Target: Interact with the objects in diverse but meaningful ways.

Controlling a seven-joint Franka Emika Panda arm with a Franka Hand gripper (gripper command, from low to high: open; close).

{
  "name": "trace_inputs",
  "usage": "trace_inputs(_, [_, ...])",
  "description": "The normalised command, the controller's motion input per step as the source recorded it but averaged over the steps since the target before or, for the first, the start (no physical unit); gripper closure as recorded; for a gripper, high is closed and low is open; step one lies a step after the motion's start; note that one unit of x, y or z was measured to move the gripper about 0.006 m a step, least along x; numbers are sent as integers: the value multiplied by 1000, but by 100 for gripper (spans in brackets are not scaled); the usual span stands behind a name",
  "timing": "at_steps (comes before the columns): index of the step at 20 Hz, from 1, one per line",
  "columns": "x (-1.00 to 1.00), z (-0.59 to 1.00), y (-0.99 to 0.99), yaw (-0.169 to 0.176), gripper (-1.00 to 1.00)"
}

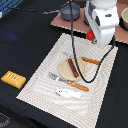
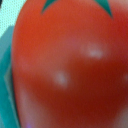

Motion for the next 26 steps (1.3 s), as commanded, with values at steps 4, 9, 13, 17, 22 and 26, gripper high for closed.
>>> trace_inputs(4, [-608,-447,161,-37,100])
trace_inputs(9, [-429,-407,157,-19,100])
trace_inputs(13, [-213,-16,186,-4,100])
trace_inputs(17, [-99,304,162,0,100])
trace_inputs(22, [-47,557,203,0,-100])
trace_inputs(26, [-82,548,174,0,-100])
